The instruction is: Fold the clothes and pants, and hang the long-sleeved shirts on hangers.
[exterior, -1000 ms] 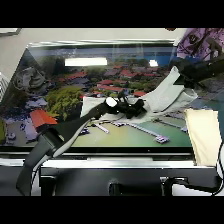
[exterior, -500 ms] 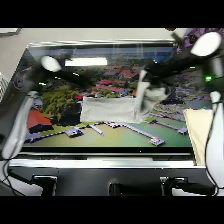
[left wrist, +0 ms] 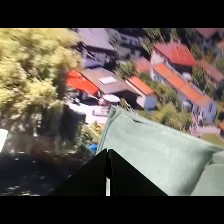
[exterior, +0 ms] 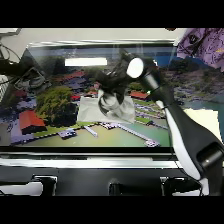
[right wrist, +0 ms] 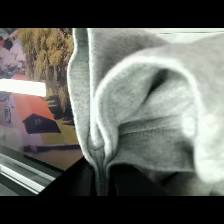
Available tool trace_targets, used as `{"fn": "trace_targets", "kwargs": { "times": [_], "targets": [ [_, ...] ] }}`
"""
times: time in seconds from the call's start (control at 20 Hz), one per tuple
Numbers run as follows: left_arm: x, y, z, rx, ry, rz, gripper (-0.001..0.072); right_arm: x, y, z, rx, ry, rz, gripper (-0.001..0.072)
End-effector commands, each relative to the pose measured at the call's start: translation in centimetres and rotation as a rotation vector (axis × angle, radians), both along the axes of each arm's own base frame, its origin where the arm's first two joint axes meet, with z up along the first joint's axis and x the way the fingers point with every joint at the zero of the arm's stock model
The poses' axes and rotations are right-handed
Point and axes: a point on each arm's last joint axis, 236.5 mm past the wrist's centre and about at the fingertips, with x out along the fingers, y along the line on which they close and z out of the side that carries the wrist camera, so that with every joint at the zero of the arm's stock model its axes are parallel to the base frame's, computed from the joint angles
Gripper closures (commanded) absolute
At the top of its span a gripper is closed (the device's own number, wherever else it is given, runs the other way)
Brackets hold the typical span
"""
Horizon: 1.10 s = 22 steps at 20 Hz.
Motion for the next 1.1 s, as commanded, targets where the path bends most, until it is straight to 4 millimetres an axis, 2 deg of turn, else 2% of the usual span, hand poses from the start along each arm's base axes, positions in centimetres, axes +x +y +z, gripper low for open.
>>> {"fn": "trace_targets", "kwargs": {
  "times": [0.0, 0.2, 0.35, 0.5, 0.55, 0.6, 0.65, 0.7, 0.8, 0.9, 0.95, 1.05],
  "targets": [
    [-0.4, 2.2, 0.4, 0.018, -0.003, 0.032, 0.0689, 0.9, 3.5, -3.1, 0.057, 0.033, -0.018, 0.0676],
    [-0.4, 2.1, 0.4, 0.018, -0.003, 0.031, 0.0689, 0.9, 4.7, -6.7, 0.053, 0.101, -0.011, 0.0675],
    [-0.4, 2.1, 0.4, 0.018, -0.003, 0.031, 0.069, -0.3, 6.6, -7.9, 0.087, 0.137, 0.043, 0.0675],
    [-0.4, 2.1, 0.3, 0.018, -0.003, 0.031, 0.069, -1.3, 7.6, -8.7, 0.073, 0.132, 0.084, 0.067],
    [-0.4, 2.1, 0.3, 0.017, -0.003, 0.032, 0.069, -1.2, 7.6, -8.6, 0.073, 0.12, 0.089, 0.0606],
    [-0.4, 2.1, 0.3, 0.017, -0.003, 0.032, 0.069, -1.1, 7.7, -8.4, 0.082, 0.12, 0.089, 0.0474],
    [-0.4, 2.1, 0.3, 0.017, -0.003, 0.032, 0.069, -1.1, 7.8, -7.9, 0.098, 0.118, 0.093, 0.0313],
    [-0.4, 2.1, 0.3, 0.017, -0.003, 0.032, 0.0689, -1.2, 7.7, -7.2, 0.111, 0.102, 0.116, 0.0241],
    [-0.4, 2.1, 0.3, 0.017, -0.002, 0.032, 0.069, -1.1, 6.5, -4.7, 0.119, 0.057, 0.15, 0.0231],
    [-0.4, 2.1, 0.2, 0.017, 0.0, 0.032, 0.069, -0.8, 3.8, -1.1, 0.116, 0.006, 0.171, 0.0213],
    [-0.4, 2.2, 0.1, 0.016, 0.003, 0.032, 0.069, -0.4, 1.9, 0.8, 0.11, -0.029, 0.172, 0.0213],
    [-0.3, 2.2, 0.0, 0.016, 0.005, 0.032, 0.069, 0.7, -4.5, 3.9, 0.039, -0.109, 0.155, 0.0212]
  ]
}}
